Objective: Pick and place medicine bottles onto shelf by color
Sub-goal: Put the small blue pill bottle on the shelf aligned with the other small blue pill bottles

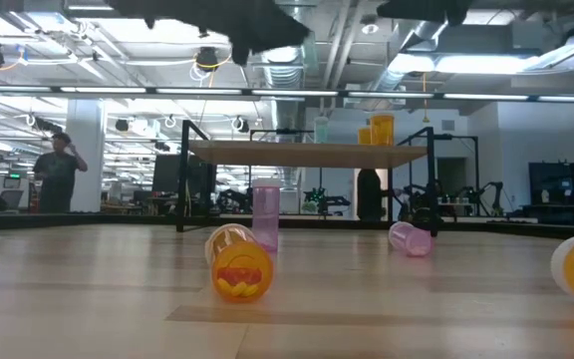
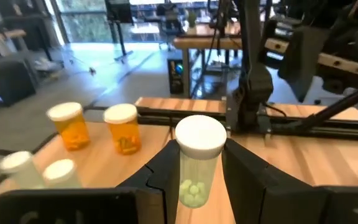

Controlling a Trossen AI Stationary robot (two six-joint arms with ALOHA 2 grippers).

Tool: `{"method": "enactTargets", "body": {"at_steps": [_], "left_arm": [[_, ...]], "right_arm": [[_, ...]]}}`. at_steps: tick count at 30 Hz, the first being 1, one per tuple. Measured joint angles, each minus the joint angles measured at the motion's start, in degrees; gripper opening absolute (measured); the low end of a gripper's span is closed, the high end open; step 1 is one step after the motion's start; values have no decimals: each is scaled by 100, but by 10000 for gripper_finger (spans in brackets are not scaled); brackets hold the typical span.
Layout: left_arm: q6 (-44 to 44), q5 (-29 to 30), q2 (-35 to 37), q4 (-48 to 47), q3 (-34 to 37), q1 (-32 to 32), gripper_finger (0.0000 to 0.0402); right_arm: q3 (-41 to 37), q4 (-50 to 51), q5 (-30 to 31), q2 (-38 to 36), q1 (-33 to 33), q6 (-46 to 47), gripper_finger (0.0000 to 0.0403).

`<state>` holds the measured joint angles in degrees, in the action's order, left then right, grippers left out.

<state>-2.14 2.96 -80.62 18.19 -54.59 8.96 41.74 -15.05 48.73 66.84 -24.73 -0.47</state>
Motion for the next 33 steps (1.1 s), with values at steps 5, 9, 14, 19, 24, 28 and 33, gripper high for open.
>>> {"method": "enactTargets", "body": {"at_steps": [5,9,14,19,24,28,33], "left_arm": [[-51,-205,-738,-401,-662,196,89],[-237,-164,-1188,-528,-1049,312,89],[-210,-153,-1436,-439,-1124,586,89],[-50,-152,-1585,-491,-1117,885,89],[42,-251,-1818,-405,-1122,1031,89],[45,-253,-1878,-403,-1119,1058,89],[47,-249,-1880,-428,-1121,1081,89]], "right_arm": [[0,27,70,-3,11,-1,270],[0,30,70,-19,-2,2,270],[0,153,70,-8,-2,62,270],[0,173,70,-6,-2,107,270],[0,129,70,-6,0,105,270],[0,104,68,-8,0,93,270],[0,129,68,-6,0,109,270]]}}
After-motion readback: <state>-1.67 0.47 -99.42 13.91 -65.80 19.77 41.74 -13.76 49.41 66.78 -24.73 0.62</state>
